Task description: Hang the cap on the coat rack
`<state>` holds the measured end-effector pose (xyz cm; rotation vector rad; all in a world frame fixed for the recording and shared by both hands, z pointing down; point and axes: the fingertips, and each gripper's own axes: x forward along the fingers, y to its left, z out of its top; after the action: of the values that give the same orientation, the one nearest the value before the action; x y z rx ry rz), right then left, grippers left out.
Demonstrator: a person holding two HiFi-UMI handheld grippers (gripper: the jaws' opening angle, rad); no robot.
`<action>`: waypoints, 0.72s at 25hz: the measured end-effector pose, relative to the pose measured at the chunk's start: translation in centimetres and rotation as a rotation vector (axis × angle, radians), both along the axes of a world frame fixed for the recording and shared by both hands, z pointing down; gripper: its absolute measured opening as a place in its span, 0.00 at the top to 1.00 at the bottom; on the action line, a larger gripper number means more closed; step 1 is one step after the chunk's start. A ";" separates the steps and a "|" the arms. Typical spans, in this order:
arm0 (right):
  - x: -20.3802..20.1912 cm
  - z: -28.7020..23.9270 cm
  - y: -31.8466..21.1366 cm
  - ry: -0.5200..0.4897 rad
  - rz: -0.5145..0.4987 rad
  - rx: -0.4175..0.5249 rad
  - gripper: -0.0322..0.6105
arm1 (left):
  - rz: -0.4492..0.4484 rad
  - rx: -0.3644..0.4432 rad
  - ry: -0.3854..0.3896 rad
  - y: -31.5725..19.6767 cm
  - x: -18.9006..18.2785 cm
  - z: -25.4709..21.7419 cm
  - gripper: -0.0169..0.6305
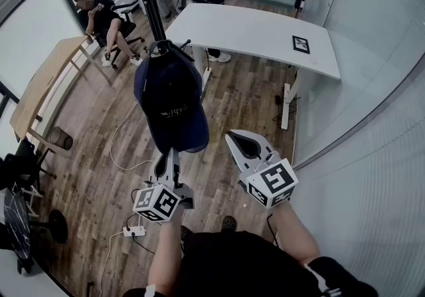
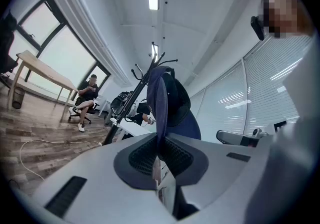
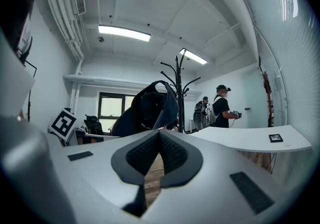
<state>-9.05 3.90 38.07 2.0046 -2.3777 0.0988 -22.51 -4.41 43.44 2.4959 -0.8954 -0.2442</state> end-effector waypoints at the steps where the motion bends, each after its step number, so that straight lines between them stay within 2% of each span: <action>1: 0.0 0.0 0.1 0.003 0.006 -0.003 0.90 | 0.001 0.000 -0.003 0.1 -0.1 -0.1 0.92; 6: -0.6 -0.4 0.2 0.018 0.021 -0.007 0.90 | 0.012 0.010 -0.020 0.2 -0.1 -0.7 0.92; 9: 0.2 -0.5 0.3 0.025 0.027 0.001 0.90 | 0.017 0.014 -0.031 0.2 1.2 -0.9 0.92; 14: 1.6 -0.8 0.6 -0.064 0.048 0.035 0.90 | 0.021 0.009 -0.043 0.4 2.4 -1.0 0.92; 18: 0.3 -1.2 1.4 -0.072 0.025 0.052 0.90 | 0.019 0.011 -0.038 1.0 1.7 -1.5 0.92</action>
<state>-8.71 5.30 36.84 2.0891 -2.4223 0.1121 -20.81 -3.45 41.99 2.5261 -0.8871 -0.1965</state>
